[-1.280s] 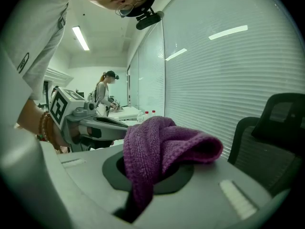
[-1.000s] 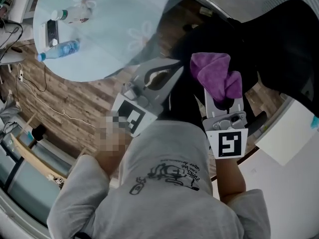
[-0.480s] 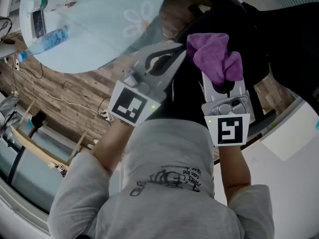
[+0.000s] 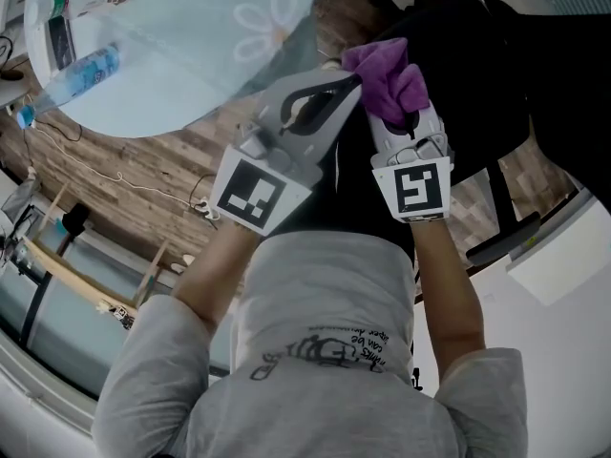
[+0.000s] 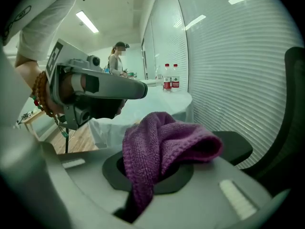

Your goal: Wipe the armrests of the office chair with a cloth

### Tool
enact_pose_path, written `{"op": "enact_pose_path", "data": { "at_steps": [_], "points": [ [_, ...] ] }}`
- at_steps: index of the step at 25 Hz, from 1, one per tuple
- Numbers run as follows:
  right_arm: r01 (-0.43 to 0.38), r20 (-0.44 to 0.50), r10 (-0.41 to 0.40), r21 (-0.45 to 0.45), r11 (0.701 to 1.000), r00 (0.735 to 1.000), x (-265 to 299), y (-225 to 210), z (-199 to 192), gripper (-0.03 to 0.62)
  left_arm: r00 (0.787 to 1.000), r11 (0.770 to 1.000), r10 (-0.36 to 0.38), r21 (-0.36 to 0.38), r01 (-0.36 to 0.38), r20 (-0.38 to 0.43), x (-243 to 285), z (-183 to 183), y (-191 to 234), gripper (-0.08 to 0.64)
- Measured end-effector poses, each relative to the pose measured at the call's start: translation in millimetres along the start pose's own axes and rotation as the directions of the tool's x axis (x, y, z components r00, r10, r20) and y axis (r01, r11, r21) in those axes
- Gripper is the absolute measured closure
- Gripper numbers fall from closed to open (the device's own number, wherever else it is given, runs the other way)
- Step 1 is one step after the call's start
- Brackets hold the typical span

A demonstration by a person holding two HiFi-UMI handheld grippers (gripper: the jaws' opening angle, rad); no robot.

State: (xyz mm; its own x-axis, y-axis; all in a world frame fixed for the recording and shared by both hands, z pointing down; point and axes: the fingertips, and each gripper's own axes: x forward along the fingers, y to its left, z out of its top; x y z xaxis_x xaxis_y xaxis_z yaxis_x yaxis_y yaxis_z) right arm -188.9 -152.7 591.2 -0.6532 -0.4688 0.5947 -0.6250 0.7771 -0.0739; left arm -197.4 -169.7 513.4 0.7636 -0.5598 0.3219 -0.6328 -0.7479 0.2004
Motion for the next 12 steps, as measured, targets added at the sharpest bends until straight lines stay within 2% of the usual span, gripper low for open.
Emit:
{"op": "enact_pose_path", "data": {
  "at_steps": [7, 12],
  "points": [
    [0.011, 0.005, -0.011, -0.038, 0.999, 1.000, 1.0, -2.0, -0.8, 0.561, 1.000, 1.000, -0.006, 0.004, 0.006, -0.010, 2.6, -3.9, 0.3, 0.560],
    [0.040, 0.001, -0.040, -0.021, 0.999, 0.999, -0.4, -22.5, -1.1, 0.561, 1.000, 1.000, -0.018, 0.010, 0.019, -0.012, 4.6, -0.8, -1.3, 0.560]
  ]
}}
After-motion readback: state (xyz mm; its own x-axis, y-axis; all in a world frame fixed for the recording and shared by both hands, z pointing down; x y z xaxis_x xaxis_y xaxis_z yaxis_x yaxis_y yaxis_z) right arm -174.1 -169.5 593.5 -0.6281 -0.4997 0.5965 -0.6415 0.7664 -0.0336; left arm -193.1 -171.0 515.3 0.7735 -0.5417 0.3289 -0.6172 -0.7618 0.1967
